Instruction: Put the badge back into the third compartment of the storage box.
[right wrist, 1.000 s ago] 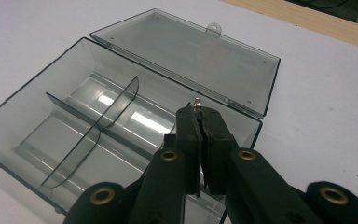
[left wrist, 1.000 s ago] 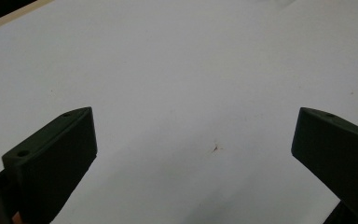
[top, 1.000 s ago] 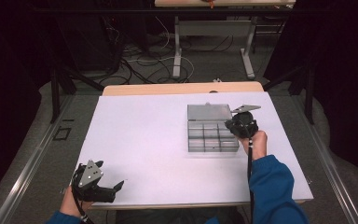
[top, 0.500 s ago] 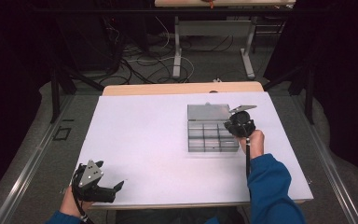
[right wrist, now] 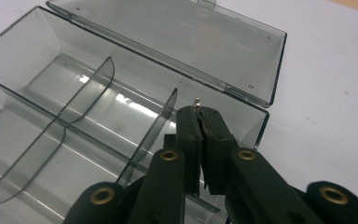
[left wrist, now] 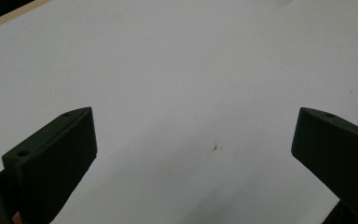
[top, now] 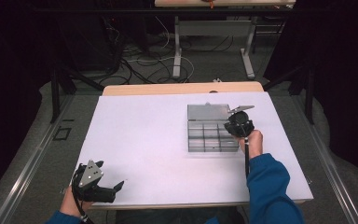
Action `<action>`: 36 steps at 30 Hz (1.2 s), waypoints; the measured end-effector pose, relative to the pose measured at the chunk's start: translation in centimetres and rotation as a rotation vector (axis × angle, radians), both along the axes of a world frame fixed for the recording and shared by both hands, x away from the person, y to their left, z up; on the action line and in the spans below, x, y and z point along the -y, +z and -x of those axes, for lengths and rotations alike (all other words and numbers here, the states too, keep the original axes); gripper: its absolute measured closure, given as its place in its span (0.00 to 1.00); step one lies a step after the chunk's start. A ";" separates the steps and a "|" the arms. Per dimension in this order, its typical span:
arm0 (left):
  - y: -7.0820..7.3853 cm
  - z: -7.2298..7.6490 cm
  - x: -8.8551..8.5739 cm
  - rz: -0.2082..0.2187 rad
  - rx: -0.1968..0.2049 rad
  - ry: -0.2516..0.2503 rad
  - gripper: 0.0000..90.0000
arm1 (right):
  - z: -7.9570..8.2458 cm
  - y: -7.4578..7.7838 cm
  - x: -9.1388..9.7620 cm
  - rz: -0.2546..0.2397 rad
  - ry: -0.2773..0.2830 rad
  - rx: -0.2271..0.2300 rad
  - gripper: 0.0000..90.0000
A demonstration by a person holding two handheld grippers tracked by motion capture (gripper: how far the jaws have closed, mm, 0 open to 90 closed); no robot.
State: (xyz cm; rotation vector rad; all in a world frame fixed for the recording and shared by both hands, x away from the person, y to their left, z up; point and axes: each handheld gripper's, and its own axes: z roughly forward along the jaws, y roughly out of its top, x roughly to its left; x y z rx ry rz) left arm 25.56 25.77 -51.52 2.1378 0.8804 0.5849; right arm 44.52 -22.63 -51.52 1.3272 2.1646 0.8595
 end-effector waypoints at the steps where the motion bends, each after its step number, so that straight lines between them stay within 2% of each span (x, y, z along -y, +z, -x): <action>1: 0.0 0.0 0.0 -0.001 0.000 0.000 0.00 | 0.0 -0.1 0.0 0.006 0.001 -0.003 0.97; 15: 0.0 0.0 0.1 -0.004 0.002 0.000 0.00 | -0.2 -0.9 -0.2 0.024 -0.005 -0.021 0.97; 31: 0.0 0.0 0.0 -0.001 0.004 -0.006 0.00 | -0.3 -1.8 -0.8 0.091 -0.004 -0.021 0.97; 36: 0.0 0.0 0.0 0.000 0.005 -0.006 0.00 | -0.3 -1.7 -0.9 0.081 0.006 -0.030 0.95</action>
